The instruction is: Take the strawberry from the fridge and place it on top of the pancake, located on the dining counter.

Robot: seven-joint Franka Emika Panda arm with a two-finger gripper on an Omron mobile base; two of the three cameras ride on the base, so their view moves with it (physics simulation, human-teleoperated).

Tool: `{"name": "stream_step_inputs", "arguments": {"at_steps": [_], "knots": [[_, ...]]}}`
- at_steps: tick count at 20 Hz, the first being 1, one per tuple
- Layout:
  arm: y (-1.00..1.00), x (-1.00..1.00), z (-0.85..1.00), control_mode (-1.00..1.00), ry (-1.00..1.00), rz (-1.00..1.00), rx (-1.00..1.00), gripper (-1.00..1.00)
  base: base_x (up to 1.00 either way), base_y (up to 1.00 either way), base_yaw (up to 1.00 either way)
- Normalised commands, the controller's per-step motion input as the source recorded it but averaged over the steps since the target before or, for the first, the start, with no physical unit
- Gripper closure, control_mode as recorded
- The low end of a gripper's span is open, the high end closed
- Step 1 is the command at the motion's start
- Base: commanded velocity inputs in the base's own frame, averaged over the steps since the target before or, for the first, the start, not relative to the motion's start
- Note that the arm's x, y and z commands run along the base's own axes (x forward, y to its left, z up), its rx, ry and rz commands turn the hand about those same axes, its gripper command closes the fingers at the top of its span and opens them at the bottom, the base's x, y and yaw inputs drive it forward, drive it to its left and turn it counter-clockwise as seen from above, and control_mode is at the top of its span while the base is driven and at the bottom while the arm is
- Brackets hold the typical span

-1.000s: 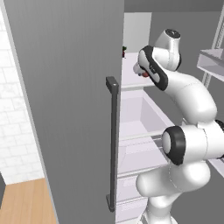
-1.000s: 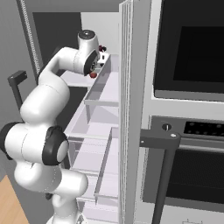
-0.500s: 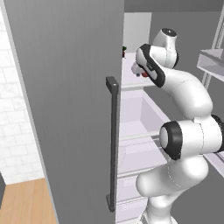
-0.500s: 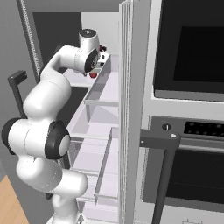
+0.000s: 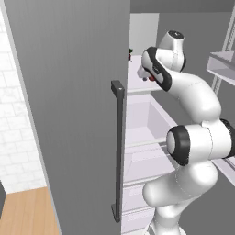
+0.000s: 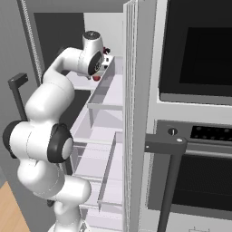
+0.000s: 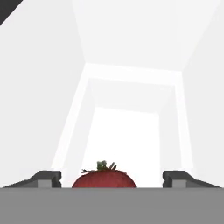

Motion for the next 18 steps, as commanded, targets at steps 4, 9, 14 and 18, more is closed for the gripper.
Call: {"name": "stream_step_inputs", "arguments": {"at_steps": [4,9,14,18], "knots": [[0.0,0.0,-0.06,-1.0,0.0,0.0,0.0,1.0,0.0,0.0,0.0],[0.0,0.0,-0.03,-1.0,0.0,0.0,0.0,1.0,0.0,0.0,0.0],[0.0,-0.18,0.0,-1.0,-0.09,-0.04,0.0,1.0,0.0,0.0,0.0],[0.0,-0.34,0.0,-1.0,-0.14,-0.06,0.0,1.0,0.0,0.0,0.0]]}}
